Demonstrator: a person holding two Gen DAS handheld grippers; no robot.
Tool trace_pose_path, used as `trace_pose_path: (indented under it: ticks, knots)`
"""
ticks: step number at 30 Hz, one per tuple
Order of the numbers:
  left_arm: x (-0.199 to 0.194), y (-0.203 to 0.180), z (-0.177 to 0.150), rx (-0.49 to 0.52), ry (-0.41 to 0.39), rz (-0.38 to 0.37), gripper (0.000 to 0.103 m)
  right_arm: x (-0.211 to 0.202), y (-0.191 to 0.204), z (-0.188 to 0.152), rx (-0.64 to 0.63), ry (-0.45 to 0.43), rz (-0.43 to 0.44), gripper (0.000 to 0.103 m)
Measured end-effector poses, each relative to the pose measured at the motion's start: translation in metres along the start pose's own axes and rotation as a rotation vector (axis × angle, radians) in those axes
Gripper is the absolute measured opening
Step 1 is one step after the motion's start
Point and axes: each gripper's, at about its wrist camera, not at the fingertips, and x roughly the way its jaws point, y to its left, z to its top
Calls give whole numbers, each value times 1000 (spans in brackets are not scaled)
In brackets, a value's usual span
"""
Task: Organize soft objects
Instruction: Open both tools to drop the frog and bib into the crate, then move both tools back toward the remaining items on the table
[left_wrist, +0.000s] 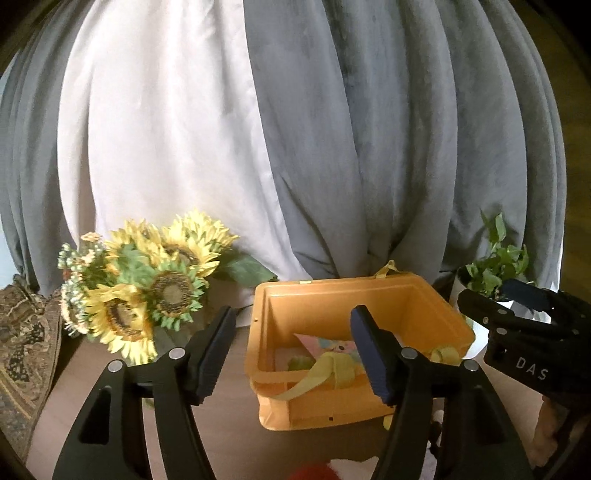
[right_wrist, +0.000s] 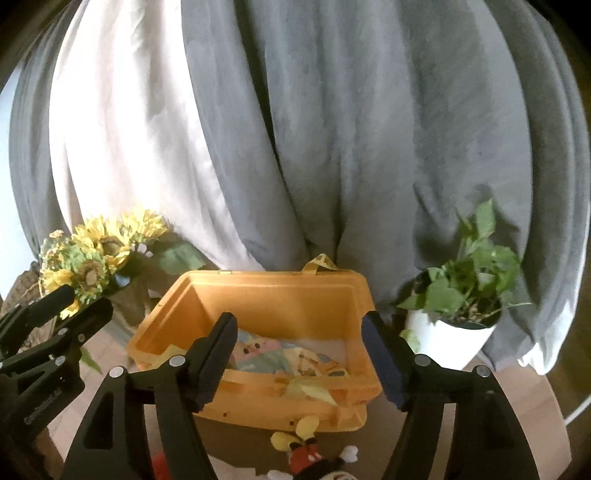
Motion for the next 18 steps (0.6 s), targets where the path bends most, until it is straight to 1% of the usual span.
trace_pose_path:
  ticks: [2,7,11,15,18]
  knots:
    - [-11,1,-1,-2,-8,4,67,-12,0,-1,0,-12,-10,75]
    - [-38,4,-7,2,-28,15,70,-37,4,-6,2,-40,-32,77]
    - [-55,7,-14,2,-27,23,71,-55,9,-12,6,-52,-48,80]
    - [-70,10,-21,4,-19,32,71,-69,14,-19,3,-51,-55,81]
    - [-83,11,-27,10,-19,44,72,-80,17,-23,6,-46,-62,85]
